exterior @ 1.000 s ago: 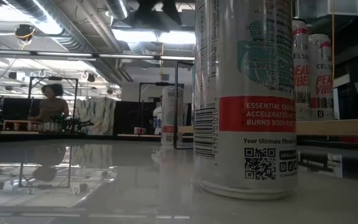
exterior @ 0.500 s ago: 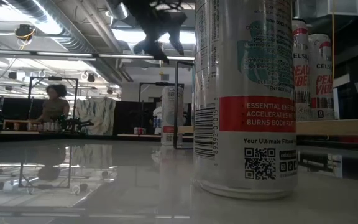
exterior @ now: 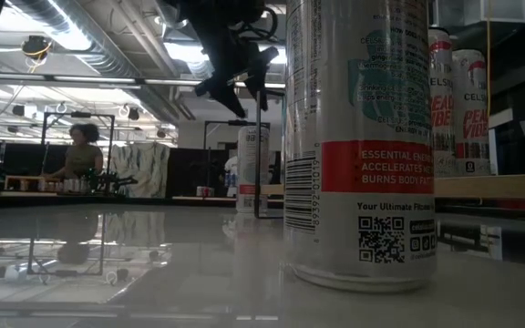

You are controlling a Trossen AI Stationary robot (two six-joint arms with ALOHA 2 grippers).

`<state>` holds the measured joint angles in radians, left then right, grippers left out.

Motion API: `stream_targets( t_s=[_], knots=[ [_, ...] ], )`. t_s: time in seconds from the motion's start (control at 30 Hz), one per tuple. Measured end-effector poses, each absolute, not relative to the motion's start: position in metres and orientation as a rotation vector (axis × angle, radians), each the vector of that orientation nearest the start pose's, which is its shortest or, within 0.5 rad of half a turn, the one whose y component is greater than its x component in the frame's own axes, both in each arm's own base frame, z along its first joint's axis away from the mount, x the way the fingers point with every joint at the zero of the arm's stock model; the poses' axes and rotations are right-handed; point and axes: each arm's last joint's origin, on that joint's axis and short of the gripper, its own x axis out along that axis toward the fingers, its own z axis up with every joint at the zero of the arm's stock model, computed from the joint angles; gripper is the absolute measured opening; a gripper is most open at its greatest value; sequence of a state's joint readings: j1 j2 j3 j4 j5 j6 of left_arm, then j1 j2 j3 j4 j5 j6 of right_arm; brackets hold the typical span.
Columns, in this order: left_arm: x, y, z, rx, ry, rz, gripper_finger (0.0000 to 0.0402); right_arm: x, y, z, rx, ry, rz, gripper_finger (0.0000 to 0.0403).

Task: Place canned beverage on shelf
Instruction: Put the white pink soda can on the shelf aligned with the other white pink soda cans

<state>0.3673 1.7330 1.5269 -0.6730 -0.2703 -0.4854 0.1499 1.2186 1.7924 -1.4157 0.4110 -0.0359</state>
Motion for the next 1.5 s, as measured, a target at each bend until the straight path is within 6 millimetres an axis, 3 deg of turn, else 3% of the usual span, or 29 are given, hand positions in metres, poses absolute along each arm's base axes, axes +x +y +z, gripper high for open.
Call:
stream_targets(
  t_s=[1.27,1.5],
  knots=[
    [0.3474,0.1354,0.2925,-0.460,0.819,0.759,0.0265,0.1649,0.0133,0.4643,-0.288,0.820,-0.222,0.0374],
    [0.3460,0.1351,0.2915,-0.438,0.844,0.757,0.0327,0.1649,0.0133,0.4643,-0.288,0.820,-0.222,0.0374]
  ],
)
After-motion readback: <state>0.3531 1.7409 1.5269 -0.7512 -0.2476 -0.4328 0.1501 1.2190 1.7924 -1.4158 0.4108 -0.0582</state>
